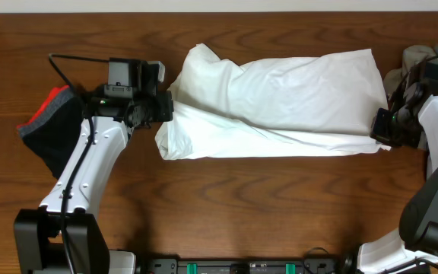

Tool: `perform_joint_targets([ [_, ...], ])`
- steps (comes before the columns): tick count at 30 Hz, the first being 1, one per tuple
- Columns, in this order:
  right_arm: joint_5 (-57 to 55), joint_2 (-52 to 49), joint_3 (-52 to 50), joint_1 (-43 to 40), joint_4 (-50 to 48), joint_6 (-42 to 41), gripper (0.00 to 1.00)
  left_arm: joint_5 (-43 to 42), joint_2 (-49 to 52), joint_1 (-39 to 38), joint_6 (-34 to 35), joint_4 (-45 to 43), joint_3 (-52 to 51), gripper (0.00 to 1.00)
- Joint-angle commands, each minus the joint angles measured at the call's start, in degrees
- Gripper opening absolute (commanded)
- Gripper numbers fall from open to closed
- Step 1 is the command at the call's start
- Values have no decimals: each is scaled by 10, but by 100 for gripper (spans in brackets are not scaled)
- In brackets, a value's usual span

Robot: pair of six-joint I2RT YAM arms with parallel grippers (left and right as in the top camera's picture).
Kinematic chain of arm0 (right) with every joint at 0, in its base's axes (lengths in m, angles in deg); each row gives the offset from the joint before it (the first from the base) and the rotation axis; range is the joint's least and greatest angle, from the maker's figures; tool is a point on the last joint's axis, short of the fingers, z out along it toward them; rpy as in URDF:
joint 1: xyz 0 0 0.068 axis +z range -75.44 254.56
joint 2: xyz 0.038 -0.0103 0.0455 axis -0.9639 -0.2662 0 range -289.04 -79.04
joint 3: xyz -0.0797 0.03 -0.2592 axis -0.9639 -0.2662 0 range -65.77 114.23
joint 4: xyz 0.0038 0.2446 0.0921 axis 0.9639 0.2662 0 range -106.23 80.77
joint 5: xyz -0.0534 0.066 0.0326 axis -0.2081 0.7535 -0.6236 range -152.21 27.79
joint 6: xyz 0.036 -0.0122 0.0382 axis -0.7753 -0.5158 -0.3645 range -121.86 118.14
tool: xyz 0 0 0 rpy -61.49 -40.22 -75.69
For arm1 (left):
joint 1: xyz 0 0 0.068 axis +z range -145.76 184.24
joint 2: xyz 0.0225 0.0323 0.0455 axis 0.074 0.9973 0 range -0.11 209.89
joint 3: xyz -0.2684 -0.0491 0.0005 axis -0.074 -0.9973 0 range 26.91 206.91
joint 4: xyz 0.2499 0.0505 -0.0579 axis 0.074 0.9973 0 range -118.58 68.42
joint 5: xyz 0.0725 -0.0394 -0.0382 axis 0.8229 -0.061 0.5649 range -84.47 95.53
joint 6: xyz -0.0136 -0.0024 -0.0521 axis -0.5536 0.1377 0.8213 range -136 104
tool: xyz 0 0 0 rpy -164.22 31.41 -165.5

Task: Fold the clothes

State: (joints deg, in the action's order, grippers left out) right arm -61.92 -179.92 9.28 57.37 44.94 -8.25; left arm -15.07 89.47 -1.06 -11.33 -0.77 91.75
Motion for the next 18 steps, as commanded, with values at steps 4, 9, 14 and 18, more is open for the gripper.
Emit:
perform_joint_targets([
  [4,2,-4,6,-4,-15,-31,1,9,17,0,1,-10,-1,7],
  [9,2,-4,6,-4,-21,-39,2,9,43,-11,0,-31,-1,8],
  [14,2,-4,6,-4,-21,-39,2,9,71,-29,-1,-61,-1,8],
  [18,2,-4,6,-4,-21,-39,2,12,75,-30,-1,-56,-1,11],
])
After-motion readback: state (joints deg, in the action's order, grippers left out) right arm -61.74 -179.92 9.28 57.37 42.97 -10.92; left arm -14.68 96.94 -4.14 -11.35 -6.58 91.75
